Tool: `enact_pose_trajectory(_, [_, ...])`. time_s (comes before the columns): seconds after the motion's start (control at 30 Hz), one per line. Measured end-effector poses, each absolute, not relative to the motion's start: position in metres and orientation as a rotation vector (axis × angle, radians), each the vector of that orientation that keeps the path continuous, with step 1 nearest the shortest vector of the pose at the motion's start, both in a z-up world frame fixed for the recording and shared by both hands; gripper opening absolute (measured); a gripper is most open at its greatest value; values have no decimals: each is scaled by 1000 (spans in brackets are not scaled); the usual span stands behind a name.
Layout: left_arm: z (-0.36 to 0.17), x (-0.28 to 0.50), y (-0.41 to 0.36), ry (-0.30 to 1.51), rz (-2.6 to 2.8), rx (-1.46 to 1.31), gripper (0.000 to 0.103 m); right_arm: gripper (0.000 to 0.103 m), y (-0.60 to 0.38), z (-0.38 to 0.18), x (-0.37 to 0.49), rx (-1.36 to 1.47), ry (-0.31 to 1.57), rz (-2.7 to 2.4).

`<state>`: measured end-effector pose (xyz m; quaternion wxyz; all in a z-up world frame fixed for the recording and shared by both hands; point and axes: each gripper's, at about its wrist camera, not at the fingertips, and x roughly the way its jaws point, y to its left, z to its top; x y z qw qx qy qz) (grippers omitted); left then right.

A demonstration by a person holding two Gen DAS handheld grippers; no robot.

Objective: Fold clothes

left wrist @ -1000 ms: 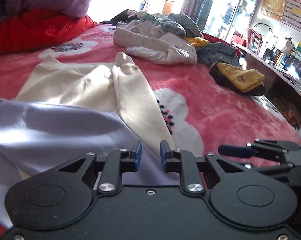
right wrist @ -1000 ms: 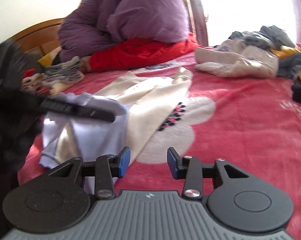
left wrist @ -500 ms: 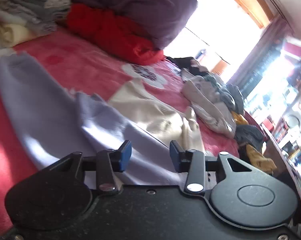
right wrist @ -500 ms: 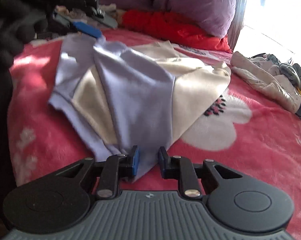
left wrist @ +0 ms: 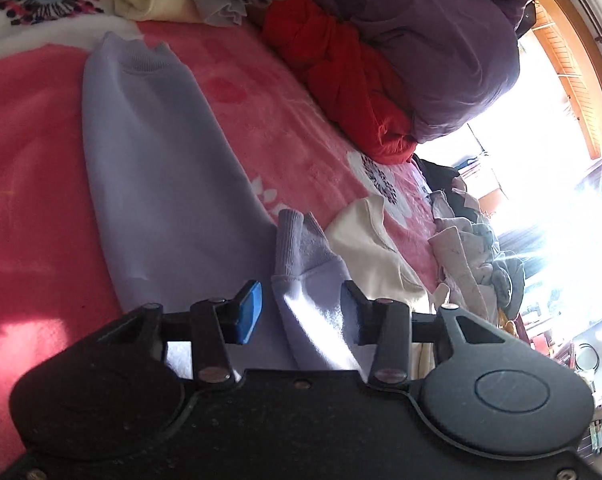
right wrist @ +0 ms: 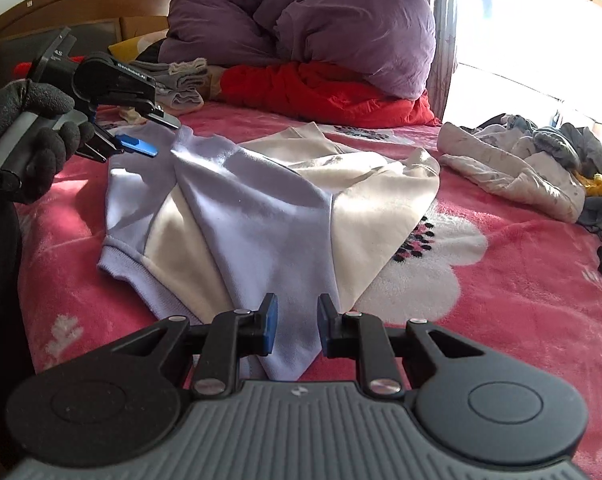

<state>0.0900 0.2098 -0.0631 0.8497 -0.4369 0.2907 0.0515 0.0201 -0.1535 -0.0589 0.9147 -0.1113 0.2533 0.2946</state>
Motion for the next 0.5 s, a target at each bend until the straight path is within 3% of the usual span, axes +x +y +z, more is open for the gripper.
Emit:
enact_pose_trajectory(0.27, [-53,119,214,604,112,-729,41,23,-135,-67,26,-231,521,698])
enact_pose_trajectory(0.5, [-28,152,206,671,-56,-358,41,23,-136,-69,35,-192,540,723])
